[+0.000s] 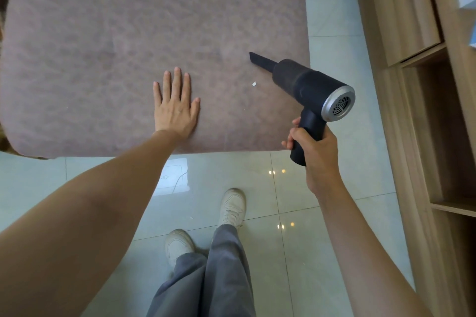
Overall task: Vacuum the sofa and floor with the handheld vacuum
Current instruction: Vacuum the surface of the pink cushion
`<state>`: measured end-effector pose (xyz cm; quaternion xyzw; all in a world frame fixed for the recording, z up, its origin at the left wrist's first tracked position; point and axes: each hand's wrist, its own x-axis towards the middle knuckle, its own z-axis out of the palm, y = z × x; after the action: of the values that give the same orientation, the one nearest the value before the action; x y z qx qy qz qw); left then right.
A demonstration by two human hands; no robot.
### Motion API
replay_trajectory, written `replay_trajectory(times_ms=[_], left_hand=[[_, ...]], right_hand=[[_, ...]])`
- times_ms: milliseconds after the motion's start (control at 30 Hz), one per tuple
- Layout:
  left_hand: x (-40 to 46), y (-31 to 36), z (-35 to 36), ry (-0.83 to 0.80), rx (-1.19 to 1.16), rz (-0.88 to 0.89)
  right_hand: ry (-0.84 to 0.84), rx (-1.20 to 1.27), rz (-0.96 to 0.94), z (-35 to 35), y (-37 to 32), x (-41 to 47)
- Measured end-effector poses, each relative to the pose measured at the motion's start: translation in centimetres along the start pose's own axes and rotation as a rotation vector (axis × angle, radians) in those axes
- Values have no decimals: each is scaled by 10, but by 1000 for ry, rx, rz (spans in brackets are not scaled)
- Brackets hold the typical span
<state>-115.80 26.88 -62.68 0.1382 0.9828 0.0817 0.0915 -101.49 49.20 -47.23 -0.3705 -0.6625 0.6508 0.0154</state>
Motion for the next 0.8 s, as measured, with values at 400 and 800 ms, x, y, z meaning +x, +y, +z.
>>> replay_trajectory(times_ms=[400, 800], left_hand=[[-1, 51, 12, -25, 91, 122], [0, 51, 11, -57, 94, 114]], right_hand=[[-7, 12, 43, -19, 20, -24], [27, 19, 102, -44, 28, -53]])
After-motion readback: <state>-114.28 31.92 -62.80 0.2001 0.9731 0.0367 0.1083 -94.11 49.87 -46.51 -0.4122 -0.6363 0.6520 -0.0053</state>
